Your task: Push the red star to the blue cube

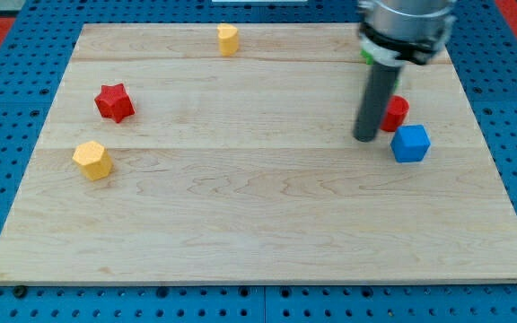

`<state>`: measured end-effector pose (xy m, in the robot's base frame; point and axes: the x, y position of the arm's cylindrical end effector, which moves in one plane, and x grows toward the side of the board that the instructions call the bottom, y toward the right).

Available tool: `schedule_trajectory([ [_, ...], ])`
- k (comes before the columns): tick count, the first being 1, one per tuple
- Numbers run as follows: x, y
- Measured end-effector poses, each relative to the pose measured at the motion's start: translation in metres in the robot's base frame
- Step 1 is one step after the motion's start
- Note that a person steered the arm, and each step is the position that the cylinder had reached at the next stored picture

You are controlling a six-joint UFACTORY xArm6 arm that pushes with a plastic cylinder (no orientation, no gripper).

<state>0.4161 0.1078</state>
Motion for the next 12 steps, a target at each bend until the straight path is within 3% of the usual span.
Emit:
schedule_trajectory([
  [2,-0.038,-0.126],
  [4,-0.135,-0.213],
  [5,-0.171,-0.287],
  [6,-0.148,-0.344],
  [7,-0.083,-0.368],
  [9,-0.009,-0.325],
  [10,-0.008,-0.276],
  [12,-0.034,-0.359],
])
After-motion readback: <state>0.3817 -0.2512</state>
